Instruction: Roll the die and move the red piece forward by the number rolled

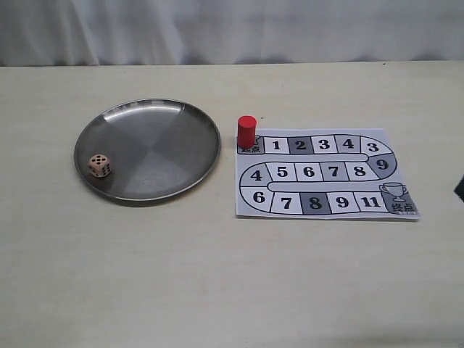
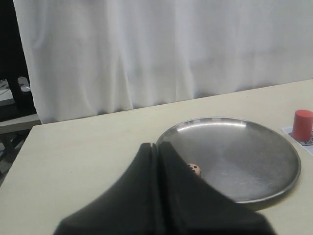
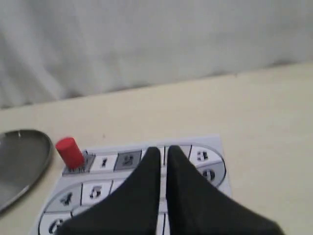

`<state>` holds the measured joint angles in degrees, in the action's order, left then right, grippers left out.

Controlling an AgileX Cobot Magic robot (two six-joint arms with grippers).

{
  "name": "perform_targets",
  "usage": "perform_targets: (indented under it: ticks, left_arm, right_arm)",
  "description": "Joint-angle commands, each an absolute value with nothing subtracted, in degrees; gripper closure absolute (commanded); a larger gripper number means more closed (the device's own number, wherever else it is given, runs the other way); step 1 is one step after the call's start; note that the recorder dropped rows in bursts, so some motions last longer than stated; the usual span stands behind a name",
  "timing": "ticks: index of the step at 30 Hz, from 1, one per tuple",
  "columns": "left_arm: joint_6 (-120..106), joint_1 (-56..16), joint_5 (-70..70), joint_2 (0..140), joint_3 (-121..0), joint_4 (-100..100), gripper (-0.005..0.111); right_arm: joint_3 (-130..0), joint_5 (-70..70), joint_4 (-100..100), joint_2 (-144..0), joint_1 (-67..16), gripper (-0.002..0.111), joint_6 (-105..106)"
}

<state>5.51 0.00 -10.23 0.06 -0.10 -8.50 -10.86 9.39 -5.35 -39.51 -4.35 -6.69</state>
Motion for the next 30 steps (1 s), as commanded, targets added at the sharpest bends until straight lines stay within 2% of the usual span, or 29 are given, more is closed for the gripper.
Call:
perform_targets:
  ticks: [1,5,11,13,19,22,25,30]
  left_arm:
    - [5.6,0.0,-9.9,0.0,0.0,-8.3,0.107]
    - [5.6,0.0,-9.9,0.0,0.0,-8.3,0.107]
    - [5.6,0.0,-9.9,0.0,0.0,-8.3,0.107]
    - [5.6,0.0,-9.9,0.0,0.0,-8.3,0.107]
    - [5.6,0.0,-9.9,0.0,0.0,-8.3,0.107]
    - [5.6,0.0,-9.9,0.0,0.0,-8.3,0.107]
    - [5.6,0.0,-9.9,0.0,0.0,-8.3,0.107]
    - [5.6,0.0,-9.9,0.0,0.0,-8.3,0.107]
  right_arm:
    - [-15.4,5.9,-4.6,-52.6,-4.1,0.104,-6.9]
    - [-20.4,2.5,-5.7,-64.4,-5.3,0.104,-6.9]
    - [-29.1,3.2,-5.7,-79.5,-18.4,0.103,-6.9]
    - [-33.8,3.1,-5.5,-84.5,-23.0,0.096,-6.9]
    - [-50.6,-0.7,-5.5,-99.5,-32.7,0.061,-6.9]
    - [-60.3,-5.3,-5.5,-106.2,-36.6,0.049,-6.8]
    - [-71.6,-10.2,-5.3,-112.6,-39.3,0.042,-5.9]
    - [-87.8,-16.2,-5.1,-123.2,-42.9,0.041,-3.2]
